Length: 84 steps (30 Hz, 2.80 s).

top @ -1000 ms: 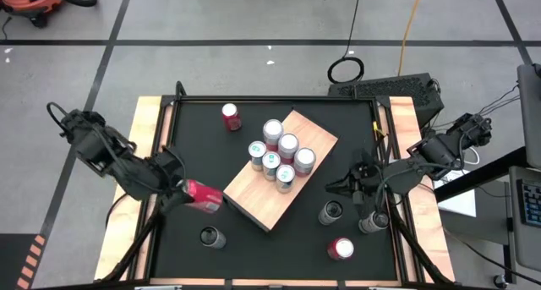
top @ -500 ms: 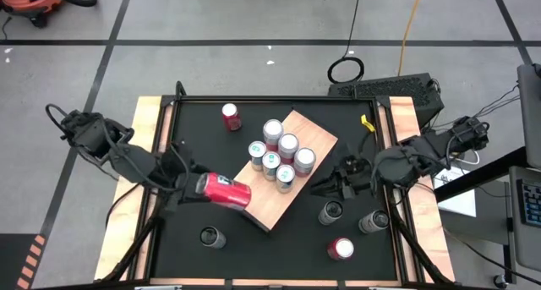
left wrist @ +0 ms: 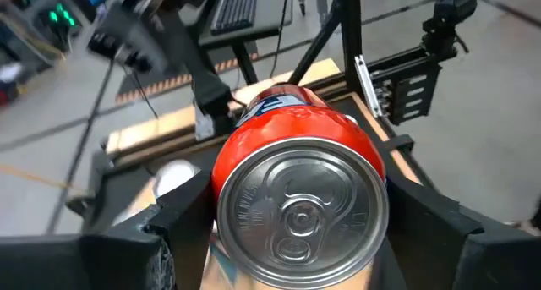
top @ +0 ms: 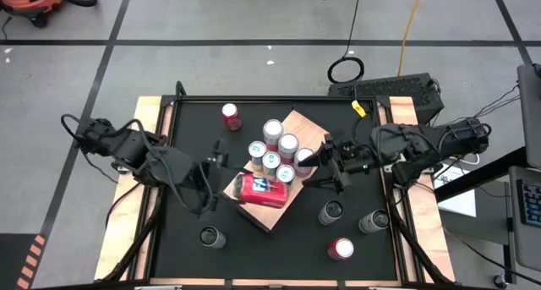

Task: Place canned beverage on shelf
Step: Put the middle red soda can on the shelf

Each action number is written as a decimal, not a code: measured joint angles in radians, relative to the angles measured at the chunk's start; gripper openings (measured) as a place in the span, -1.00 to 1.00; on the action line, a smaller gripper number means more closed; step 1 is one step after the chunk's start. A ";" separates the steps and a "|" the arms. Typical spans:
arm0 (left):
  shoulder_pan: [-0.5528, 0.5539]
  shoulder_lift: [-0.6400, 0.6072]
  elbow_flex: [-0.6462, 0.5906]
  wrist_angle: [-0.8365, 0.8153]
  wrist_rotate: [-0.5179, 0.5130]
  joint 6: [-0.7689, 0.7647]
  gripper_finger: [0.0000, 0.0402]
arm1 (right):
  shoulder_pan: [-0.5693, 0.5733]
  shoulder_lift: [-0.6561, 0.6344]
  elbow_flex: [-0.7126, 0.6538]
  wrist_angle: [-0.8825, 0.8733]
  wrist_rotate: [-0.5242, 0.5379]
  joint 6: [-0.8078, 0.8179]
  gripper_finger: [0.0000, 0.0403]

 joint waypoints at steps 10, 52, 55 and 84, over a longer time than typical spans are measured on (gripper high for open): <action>0.038 0.067 0.000 0.108 0.032 0.074 0.37 | -0.078 0.089 0.146 -0.195 -0.165 -0.090 0.86; 0.059 0.087 -0.001 0.126 -0.060 0.018 0.64 | -0.185 0.382 0.388 -0.383 -0.592 -0.287 0.39; 0.061 0.085 0.000 0.144 -0.090 -0.060 0.75 | -0.196 0.359 0.388 -0.381 -0.590 -0.302 0.39; 0.070 0.083 0.000 0.536 -0.464 -0.557 0.84 | -0.280 0.177 0.388 0.002 -0.189 -0.177 0.38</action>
